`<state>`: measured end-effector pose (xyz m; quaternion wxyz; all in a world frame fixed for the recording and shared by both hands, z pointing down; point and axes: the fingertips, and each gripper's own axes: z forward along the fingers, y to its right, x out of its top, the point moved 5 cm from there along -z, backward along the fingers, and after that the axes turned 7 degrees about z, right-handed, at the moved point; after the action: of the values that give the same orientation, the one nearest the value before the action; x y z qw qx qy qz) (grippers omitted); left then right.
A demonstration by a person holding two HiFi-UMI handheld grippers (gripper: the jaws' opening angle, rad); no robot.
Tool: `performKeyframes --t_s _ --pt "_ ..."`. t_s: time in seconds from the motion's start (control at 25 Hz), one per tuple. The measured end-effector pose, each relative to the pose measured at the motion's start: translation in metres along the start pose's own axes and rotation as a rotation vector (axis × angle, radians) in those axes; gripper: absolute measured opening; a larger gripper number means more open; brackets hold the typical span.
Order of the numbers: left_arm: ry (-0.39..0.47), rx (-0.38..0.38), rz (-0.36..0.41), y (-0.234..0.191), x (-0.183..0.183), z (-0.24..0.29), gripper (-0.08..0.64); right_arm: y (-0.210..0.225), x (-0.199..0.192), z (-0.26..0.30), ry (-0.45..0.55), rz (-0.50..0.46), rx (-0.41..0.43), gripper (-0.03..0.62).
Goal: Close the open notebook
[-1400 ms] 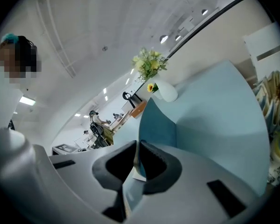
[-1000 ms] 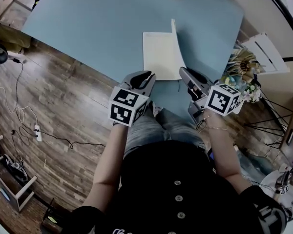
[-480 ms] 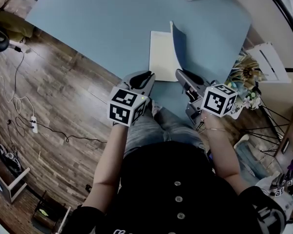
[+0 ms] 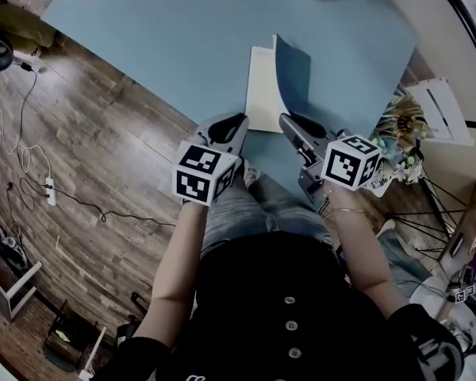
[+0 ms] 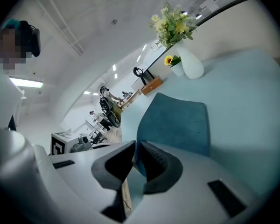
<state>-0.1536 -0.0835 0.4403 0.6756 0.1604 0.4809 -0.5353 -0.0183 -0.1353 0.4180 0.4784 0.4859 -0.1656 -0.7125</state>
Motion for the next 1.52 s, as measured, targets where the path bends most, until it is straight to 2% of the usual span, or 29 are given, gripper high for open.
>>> performKeyframes --t_s 0.68,1.52 --pt "-0.023 0.058 -0.066 -0.012 -0.018 0.000 0.025 0.005 -0.011 0.025 -0.119 -0.070 0.004 0.051" --pt "-0.037 0.041 -0.098 -0.018 -0.023 0.009 0.025 0.009 -0.022 0.053 -0.217 -0.166 -0.040 0.055"
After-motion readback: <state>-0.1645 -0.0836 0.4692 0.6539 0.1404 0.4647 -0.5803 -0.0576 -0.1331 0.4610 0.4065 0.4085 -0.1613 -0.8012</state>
